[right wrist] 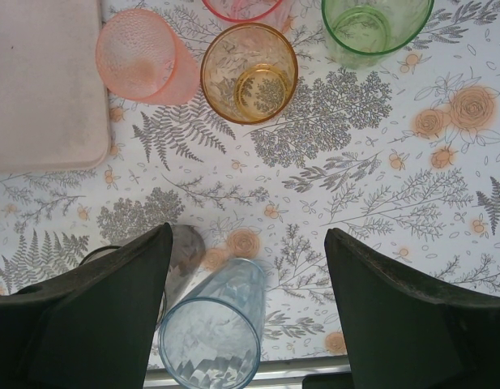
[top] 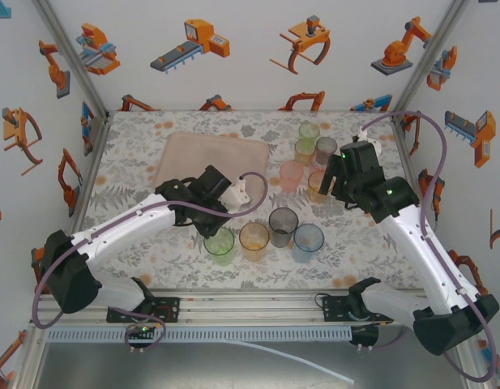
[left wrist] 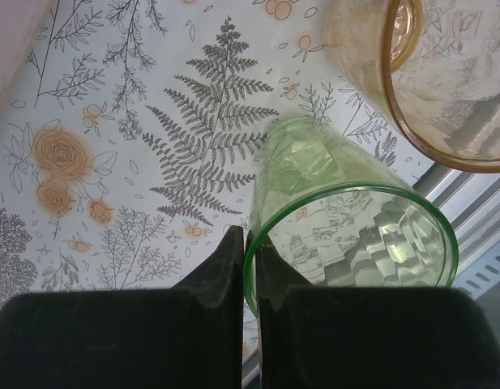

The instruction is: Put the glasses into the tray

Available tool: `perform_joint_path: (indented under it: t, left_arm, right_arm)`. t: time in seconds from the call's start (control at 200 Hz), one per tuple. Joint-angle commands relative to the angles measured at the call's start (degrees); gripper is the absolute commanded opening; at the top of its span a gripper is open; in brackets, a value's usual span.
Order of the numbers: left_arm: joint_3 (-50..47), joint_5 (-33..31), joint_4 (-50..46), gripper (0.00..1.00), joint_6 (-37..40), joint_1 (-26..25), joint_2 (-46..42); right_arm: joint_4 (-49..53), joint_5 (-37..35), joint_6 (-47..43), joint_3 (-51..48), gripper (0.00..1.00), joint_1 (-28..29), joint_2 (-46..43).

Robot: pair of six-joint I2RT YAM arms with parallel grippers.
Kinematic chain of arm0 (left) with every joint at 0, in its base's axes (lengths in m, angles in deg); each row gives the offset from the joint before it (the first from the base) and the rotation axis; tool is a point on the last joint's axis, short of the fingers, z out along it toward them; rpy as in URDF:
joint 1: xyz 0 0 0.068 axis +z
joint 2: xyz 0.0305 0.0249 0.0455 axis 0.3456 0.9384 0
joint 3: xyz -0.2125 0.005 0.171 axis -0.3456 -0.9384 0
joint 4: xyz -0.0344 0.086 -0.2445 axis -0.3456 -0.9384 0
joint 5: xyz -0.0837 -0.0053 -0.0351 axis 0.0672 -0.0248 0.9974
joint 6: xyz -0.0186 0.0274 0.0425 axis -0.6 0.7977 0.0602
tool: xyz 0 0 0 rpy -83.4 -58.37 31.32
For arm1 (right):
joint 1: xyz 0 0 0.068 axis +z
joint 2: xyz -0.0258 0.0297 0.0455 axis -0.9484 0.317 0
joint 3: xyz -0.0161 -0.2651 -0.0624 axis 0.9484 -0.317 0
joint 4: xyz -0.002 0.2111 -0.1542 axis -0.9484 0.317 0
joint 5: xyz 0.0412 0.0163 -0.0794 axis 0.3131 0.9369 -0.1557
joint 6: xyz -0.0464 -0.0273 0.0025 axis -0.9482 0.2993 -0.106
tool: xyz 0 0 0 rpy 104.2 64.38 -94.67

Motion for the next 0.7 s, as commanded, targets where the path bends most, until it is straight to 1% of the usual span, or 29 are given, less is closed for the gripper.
perform_joint_path:
  t: [0.0,0.095,0.175,0.3,0.466,0.581,0.691]
  left_arm:
    - [0.85,-2.02,-1.37,0.06,-0.34,-0.06,-1.24]
    - [1.39,-2.45,-2.12,0.00,0.01,0.45,-1.74]
    - [1.67,-2.90,-2.32,0.00,-0.05,1.47,-2.25]
    - [2.84,-1.76,-3.16,0.00,-0.63,4.22,-2.64]
    - [6.78,-1.91,-5.06,0.00,-0.09,7.59,-1.99]
    - [9.32,-3.30,-5.08,0.00,0.61,8.76,-1.19]
    - [10.65,-3.31,-4.20,0.00,0.70,9.69,-0.10]
  right_arm:
    - [-0.34,-1.44,0.69,-0.15,0.70,0.23,-0.96]
    - [-0.36,-1.37,0.67,0.03,0.70,0.30,-0.71]
    - [-0.34,-1.17,0.57,0.33,0.70,0.23,-0.28]
    - [-0.26,-1.04,0.35,1.03,0.70,0.25,0.34]
    - [-0.78,-1.25,-0.50,0.61,0.70,0.25,0.49]
    - [-0.80,-1.73,-1.39,1.24,0.70,0.23,1.12]
    - [-0.43,-1.51,-1.75,2.42,0.70,0.23,1.94]
